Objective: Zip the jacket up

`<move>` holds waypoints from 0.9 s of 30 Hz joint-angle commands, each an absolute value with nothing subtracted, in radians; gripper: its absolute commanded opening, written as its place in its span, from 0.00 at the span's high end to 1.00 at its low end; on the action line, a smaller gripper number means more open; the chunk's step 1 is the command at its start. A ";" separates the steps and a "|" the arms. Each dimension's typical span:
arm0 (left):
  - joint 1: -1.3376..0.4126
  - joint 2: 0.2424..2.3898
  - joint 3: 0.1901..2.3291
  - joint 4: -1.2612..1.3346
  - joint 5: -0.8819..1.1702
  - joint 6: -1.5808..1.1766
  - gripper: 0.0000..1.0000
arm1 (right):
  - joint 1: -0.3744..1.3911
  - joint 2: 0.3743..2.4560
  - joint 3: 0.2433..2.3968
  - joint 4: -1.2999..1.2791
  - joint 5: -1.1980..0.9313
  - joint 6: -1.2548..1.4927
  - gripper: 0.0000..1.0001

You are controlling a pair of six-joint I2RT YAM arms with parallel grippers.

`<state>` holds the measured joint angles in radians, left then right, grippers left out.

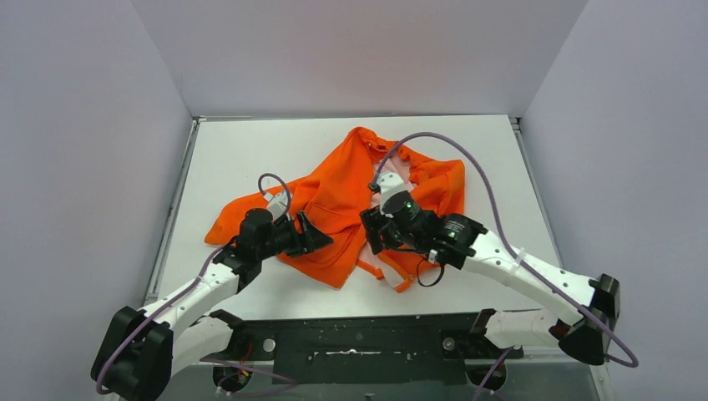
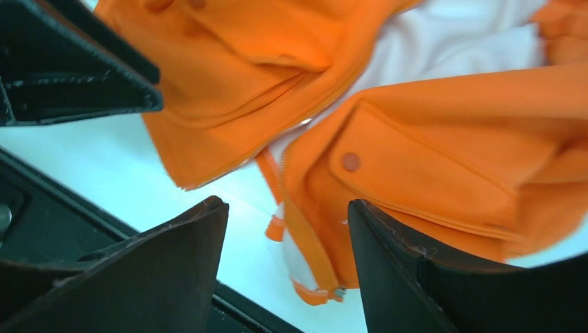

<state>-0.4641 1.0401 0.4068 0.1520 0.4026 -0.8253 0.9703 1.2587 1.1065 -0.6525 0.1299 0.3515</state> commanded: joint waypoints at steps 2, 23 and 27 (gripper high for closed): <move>-0.471 1.034 0.459 0.182 0.397 -0.804 0.39 | 0.900 1.135 1.050 -0.661 0.371 0.417 0.31; -0.506 1.139 0.507 0.155 0.342 -0.769 0.31 | 0.672 1.079 0.660 -0.381 0.275 0.530 0.08; -0.520 1.168 0.519 0.166 0.338 -0.770 0.31 | 0.640 1.114 0.622 -0.313 0.261 0.533 0.07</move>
<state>-0.5045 1.1477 0.4633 0.1287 0.3538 -0.7910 0.6685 1.0859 0.6460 -0.4412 0.2630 0.5129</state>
